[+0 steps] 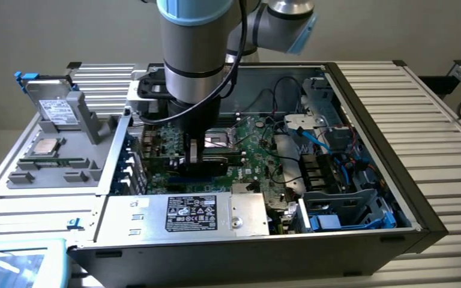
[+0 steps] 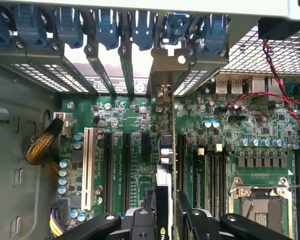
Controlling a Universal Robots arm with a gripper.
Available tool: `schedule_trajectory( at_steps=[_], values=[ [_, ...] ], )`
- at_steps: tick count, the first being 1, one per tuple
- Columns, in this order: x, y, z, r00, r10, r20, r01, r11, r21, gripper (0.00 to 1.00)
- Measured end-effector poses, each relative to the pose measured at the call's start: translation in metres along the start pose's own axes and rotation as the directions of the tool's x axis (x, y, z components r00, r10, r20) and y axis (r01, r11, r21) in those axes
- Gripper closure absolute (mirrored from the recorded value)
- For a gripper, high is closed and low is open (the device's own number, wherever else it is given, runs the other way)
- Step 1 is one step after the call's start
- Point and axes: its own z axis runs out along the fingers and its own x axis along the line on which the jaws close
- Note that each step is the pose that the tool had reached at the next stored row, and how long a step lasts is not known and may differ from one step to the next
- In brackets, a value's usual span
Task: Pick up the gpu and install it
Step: 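Insert the gpu into the slot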
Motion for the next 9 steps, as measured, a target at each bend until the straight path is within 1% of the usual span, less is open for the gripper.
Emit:
schedule_trajectory(
  at_steps=[1,4,7,8,9],
  values=[
    [0.0000,0.0000,-0.0004,1.0000,0.000,-0.0003,0.000,1.0000,-0.0002,0.73],
    [-0.0006,0.0007,-0.0082,1.0000,0.000,-0.0001,0.000,1.0000,-0.0001,0.73],
    [-0.0007,0.0007,-0.0089,1.0000,0.000,0.0001,0.000,1.0000,0.0001,0.73],
    [-0.0007,0.0007,-0.0090,1.0000,0.000,-0.0007,0.000,1.0000,0.0000,0.73],
    [-0.0007,0.0007,-0.0090,1.0000,0.000,-0.0034,0.000,1.0000,0.0000,0.73]
  ],
)
